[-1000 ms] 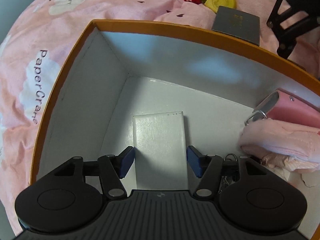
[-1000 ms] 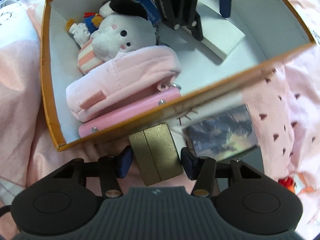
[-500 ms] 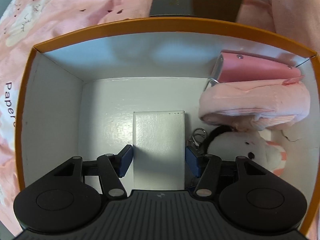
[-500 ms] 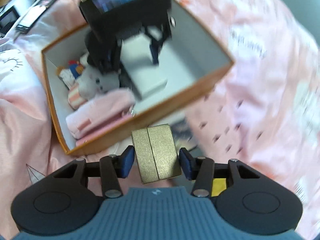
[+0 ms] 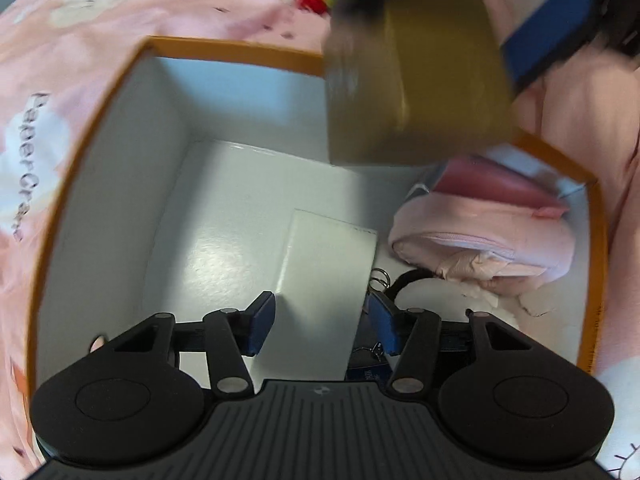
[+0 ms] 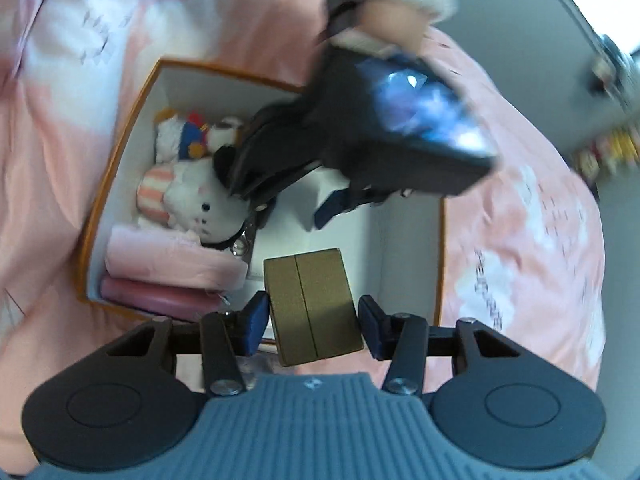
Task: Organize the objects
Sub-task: 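Grasp the small gold box with the right gripper and lift it, then lower the gold box into the open box and open the right gripper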
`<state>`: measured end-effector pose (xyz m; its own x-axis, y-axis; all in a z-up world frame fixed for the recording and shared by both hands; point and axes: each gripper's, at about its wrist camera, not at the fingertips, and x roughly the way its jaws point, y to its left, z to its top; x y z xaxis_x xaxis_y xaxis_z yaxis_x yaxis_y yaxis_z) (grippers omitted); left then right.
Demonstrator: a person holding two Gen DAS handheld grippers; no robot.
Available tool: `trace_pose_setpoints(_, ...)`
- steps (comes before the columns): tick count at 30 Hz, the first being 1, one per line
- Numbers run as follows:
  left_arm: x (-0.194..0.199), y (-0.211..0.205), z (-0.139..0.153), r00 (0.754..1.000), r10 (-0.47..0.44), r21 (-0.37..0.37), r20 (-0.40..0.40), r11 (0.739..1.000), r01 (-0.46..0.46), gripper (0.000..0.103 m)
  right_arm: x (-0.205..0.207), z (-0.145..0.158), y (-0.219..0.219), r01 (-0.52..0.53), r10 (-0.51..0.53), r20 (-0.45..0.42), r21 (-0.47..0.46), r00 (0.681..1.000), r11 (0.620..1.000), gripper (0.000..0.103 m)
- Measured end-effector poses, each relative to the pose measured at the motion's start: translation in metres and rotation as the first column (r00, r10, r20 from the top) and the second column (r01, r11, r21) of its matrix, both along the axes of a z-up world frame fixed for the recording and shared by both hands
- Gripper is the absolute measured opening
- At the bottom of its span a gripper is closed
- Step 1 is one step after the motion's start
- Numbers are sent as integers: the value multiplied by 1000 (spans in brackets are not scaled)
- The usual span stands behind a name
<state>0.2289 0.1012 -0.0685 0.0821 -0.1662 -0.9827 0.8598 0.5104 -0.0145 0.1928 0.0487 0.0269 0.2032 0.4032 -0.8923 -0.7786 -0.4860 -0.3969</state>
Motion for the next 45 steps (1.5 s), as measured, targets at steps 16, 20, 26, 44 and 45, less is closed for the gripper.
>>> trace_pose_setpoints(16, -6, 21, -6, 989, 100, -10, 108, 995, -99, 54, -11, -47, 47, -345, 375, 111, -221, 921, 912, 49)
trace_pose_setpoints(20, -7, 27, -4, 984, 138, -31, 114, 990, -135, 47, -22, -60, 34, -462, 504, 127, -260, 854, 848, 48)
trace_pose_setpoints(26, -8, 26, 0, 981, 156, -66, 116, 987, -149, 45, -21, -76, 14, -532, 619, 168, -372, 768, 761, 46)
trace_pose_setpoints(44, 16, 15, -5, 970, 241, -233, 30, 945, -228, 12, -30, -76, -8, -637, 801, 173, -522, 573, 568, 46)
trace_pose_setpoints(45, 21, 16, -6, 970, 244, -235, 18, 944, -233, 12, -31, -77, -9, -646, 813, 166, -529, 558, 551, 46)
